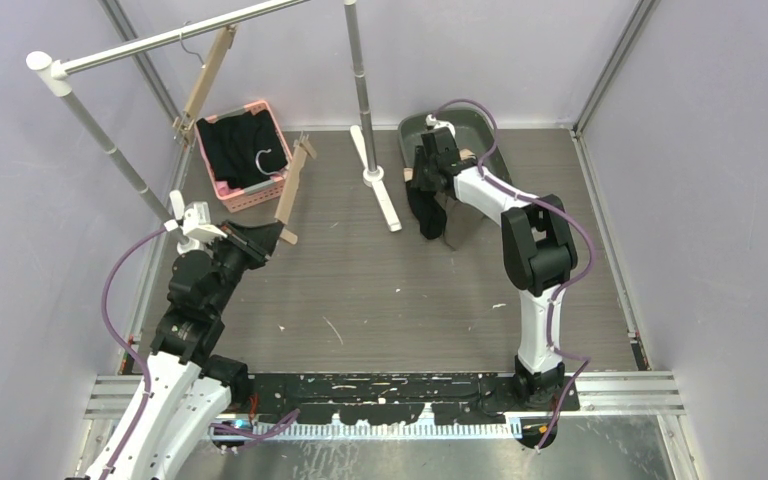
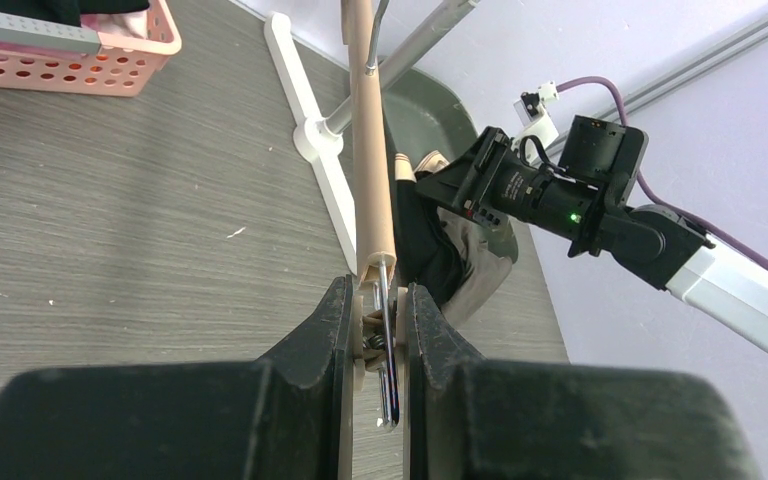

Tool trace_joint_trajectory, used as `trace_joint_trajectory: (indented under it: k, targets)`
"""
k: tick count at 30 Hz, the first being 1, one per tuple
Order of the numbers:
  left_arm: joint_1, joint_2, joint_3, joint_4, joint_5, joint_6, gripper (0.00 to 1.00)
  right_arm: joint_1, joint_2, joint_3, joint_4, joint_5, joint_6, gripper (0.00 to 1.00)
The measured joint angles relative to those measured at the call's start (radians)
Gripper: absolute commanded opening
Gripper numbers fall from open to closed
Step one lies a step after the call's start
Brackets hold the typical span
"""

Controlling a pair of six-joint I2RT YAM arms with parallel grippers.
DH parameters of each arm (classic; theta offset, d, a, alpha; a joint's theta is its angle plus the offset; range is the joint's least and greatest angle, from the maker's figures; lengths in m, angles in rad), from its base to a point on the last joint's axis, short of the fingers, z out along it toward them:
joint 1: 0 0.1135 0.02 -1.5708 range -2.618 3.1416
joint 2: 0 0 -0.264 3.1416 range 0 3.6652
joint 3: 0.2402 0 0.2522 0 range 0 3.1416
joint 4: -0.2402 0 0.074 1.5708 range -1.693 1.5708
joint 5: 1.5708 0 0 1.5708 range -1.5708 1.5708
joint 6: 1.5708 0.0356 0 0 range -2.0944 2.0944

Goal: Clip the underwear to the hanger
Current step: Pick up the underwear from the bin.

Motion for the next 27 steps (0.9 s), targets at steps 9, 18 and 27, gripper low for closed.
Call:
trace_joint_trajectory:
  k: [9, 18, 27]
  targets:
    - [0.000, -0.006, 0.000, -0.005, -0.010, 0.000, 0.00, -0.003, -0.011, -0.040, 0.023, -0.002, 0.014, 0.26]
    - [0.000, -0.006, 0.000, -0.005, -0.011, 0.001, 0.00, -0.004, -0.104, -0.092, 0.008, 0.034, 0.010, 0.13]
    - [0.000, -0.011, 0.000, -0.006, -0.011, 0.001, 0.00, -0.004, -0.217, -0.103, 0.013, 0.051, 0.002, 0.07]
